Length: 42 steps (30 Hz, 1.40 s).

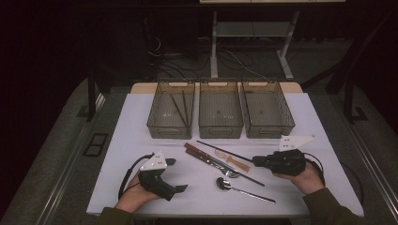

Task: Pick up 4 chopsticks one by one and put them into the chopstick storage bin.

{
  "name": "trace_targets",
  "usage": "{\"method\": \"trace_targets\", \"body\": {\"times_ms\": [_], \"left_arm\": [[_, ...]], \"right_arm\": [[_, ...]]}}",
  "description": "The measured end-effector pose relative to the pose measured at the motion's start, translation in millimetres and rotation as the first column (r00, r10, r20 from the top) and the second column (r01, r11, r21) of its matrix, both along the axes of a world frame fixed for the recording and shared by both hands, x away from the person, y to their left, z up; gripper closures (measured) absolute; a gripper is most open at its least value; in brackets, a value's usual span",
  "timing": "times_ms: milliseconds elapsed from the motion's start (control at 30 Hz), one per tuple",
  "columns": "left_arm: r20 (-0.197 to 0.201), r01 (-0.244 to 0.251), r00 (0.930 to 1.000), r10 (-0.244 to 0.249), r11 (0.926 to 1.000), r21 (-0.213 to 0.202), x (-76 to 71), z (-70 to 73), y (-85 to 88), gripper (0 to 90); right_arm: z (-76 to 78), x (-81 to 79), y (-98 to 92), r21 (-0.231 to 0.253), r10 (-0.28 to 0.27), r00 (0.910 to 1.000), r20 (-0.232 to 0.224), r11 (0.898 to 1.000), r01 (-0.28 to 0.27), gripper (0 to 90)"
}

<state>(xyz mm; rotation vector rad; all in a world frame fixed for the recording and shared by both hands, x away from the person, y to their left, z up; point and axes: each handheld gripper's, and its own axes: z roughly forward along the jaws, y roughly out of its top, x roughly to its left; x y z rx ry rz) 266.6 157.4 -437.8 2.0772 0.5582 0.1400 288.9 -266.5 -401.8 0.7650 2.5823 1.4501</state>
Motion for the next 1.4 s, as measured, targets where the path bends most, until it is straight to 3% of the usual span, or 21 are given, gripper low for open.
{"method": "trace_targets", "body": {"times_ms": [633,1400], "left_arm": [[-0.007,-0.004,1.0000,0.004,1.0000,0.007,0.7,-0.9,-0.1,0.0],[-0.003,-0.004,1.0000,0.004,1.0000,0.009,1.4,-1.2,0.0,0.0]], "right_arm": [[18.8,10.8,4.1,0.058,-0.058,0.9976,0.038,0.997,0.056,85.5],[28.6,33.5,24.6,0.073,-0.122,0.9907,0.060,0.990,0.118,85.4]]}}
